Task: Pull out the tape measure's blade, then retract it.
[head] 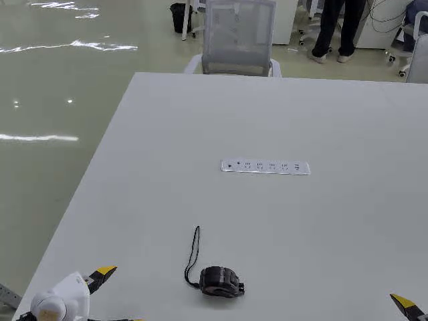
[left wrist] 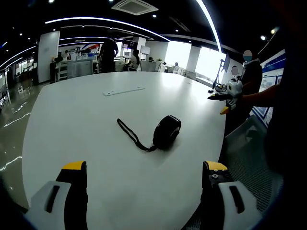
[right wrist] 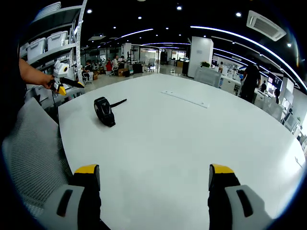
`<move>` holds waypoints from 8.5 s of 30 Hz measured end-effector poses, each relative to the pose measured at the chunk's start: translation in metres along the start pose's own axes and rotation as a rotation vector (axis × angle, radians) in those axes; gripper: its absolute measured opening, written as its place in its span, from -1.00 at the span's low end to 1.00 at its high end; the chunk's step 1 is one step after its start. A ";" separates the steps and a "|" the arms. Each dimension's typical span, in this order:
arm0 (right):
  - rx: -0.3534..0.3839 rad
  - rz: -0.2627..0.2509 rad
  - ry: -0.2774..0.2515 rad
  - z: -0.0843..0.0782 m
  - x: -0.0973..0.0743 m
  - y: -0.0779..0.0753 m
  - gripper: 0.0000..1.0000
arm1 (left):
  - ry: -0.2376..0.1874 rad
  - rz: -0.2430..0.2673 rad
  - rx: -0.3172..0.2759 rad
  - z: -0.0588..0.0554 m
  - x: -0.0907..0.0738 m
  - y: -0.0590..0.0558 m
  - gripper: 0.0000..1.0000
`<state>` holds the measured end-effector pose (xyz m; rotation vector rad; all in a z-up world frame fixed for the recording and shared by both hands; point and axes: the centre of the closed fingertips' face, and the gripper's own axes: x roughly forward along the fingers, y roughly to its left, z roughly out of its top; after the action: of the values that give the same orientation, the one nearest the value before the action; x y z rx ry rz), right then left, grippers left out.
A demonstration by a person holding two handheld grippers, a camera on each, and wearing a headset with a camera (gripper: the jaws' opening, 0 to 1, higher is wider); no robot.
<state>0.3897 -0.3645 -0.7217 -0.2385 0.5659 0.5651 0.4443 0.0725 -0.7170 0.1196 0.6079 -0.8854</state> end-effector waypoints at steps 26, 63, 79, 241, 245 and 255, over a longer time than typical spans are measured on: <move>-0.044 0.079 -0.004 0.030 0.028 0.012 0.87 | 0.013 -0.077 0.087 0.031 0.032 -0.001 0.94; -0.177 0.265 -0.015 0.070 0.063 0.030 0.68 | 0.067 -0.231 0.289 0.070 0.082 -0.021 0.77; -0.214 0.369 -0.010 0.082 0.090 0.044 0.58 | 0.150 -0.307 0.382 0.065 0.112 -0.037 0.60; -0.594 0.631 0.497 0.037 0.211 0.154 -0.77 | 0.485 -0.421 0.612 0.007 0.178 -0.074 -0.31; -0.599 0.630 0.496 0.036 0.210 0.154 -0.77 | 0.481 -0.420 0.620 0.007 0.177 -0.075 -0.31; -0.592 0.633 0.500 0.035 0.207 0.150 -0.78 | 0.481 -0.419 0.614 0.007 0.178 -0.075 -0.31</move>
<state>0.4647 -0.1374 -0.8196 -0.7900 0.9604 1.3071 0.4760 -0.1003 -0.7972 0.7994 0.8037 -1.4510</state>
